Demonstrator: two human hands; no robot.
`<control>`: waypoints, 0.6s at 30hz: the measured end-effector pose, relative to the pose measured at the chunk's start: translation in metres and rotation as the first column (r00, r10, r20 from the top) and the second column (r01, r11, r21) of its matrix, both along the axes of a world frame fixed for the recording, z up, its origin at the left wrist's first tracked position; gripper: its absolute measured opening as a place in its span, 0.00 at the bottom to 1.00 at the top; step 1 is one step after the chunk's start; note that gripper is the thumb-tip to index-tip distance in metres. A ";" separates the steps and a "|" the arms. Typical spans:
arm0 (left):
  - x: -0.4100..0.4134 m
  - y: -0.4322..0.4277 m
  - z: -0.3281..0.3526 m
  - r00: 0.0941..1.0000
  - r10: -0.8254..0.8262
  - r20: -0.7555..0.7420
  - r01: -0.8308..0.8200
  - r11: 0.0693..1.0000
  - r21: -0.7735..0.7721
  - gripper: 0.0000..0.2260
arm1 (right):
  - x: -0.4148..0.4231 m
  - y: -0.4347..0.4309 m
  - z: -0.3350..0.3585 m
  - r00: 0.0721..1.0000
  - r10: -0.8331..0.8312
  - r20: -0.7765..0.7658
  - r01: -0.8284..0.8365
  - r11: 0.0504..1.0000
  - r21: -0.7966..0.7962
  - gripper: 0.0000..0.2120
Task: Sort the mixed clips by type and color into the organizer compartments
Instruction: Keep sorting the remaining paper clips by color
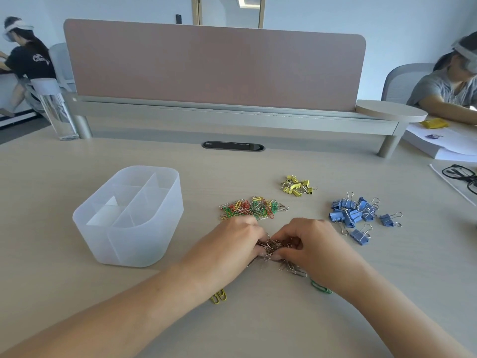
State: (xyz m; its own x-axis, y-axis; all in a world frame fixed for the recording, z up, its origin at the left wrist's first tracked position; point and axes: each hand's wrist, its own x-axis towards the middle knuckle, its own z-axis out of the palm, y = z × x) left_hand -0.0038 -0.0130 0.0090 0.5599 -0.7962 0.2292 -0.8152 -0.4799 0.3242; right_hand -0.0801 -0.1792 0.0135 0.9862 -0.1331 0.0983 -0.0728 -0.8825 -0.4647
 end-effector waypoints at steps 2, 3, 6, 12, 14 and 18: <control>-0.001 0.000 0.000 1.000 0.004 0.000 -0.004 1.000 -0.001 0.08 | 0.000 -0.001 0.001 1.000 -0.007 -0.007 0.007 1.000 -0.007 0.10; -0.001 0.000 0.000 1.000 0.008 -0.001 -0.008 1.000 -0.006 0.08 | 0.000 -0.002 0.001 1.000 -0.012 -0.010 0.012 1.000 -0.005 0.10; 0.000 0.002 -0.001 1.000 0.013 0.013 -0.012 1.000 -0.018 0.07 | -0.001 -0.003 0.002 1.000 -0.014 -0.019 0.014 1.000 -0.008 0.11; 0.002 0.007 0.002 1.000 0.016 -0.006 -0.016 1.000 -0.012 0.07 | -0.002 -0.004 0.004 1.000 0.019 -0.016 -0.019 0.999 -0.035 0.11; 0.002 0.010 0.003 1.000 0.006 -0.005 -0.006 1.000 -0.014 0.07 | -0.003 -0.004 0.004 1.000 0.020 -0.009 -0.021 0.999 -0.029 0.10; 0.002 0.012 0.004 1.000 0.005 0.001 -0.005 0.999 -0.032 0.07 | -0.002 -0.003 0.003 0.999 0.039 0.008 -0.038 0.998 -0.053 0.09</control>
